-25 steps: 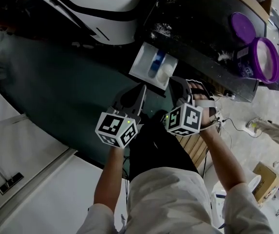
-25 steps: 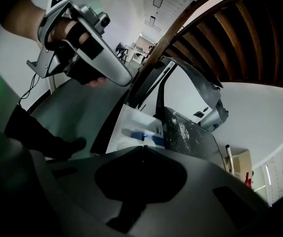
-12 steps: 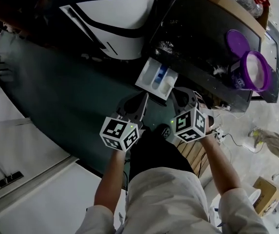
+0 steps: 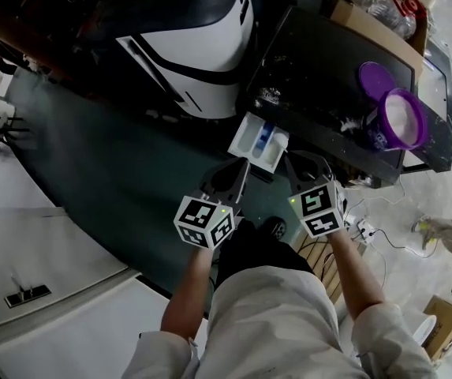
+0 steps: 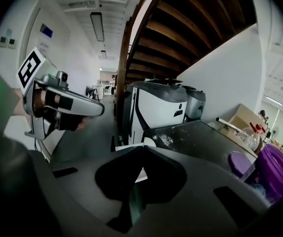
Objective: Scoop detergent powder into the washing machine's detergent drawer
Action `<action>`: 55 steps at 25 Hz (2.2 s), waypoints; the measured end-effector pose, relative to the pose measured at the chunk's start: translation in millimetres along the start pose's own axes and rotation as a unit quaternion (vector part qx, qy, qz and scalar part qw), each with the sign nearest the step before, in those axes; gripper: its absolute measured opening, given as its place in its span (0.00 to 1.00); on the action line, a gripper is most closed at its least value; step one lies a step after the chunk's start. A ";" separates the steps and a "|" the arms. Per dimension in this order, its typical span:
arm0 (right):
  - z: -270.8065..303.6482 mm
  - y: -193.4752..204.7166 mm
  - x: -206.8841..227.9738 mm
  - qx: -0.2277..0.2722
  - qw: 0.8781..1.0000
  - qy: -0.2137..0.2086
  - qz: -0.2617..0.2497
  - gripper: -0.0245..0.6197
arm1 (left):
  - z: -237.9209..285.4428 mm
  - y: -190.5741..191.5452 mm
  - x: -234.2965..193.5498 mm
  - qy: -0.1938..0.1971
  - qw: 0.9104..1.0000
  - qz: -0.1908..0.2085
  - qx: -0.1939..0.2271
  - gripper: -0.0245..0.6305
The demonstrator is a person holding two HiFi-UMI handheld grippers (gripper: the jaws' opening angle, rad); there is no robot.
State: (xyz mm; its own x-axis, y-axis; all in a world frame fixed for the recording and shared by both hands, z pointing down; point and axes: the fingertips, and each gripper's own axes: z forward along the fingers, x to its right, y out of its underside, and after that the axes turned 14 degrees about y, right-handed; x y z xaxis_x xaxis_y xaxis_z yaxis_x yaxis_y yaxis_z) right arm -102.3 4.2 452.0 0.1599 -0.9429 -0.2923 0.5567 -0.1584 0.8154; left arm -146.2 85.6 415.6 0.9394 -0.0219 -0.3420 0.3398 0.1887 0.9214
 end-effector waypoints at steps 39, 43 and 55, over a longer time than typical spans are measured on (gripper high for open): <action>-80.4 -56.2 59.7 0.107 0.981 0.048 0.155 0.05 | 20.1 -68.1 43.9 0.049 0.997 0.041 0.032 0.07; -84.0 -55.2 61.6 0.109 0.980 0.049 0.157 0.05 | 22.0 -70.4 48.7 0.053 0.997 0.044 0.032 0.07; -90.0 -53.0 57.6 0.113 0.981 0.039 0.156 0.05 | 21.0 -64.7 53.8 0.048 0.997 0.045 0.027 0.07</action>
State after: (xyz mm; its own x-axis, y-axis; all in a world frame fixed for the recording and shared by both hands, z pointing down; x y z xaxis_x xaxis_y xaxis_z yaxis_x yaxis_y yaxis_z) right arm -49.2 -15.4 347.0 0.3598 -0.9321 -0.0412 0.2772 0.0646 0.9586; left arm -116.8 51.7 341.5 0.9585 0.0876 -0.2712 0.2587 0.1320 0.9569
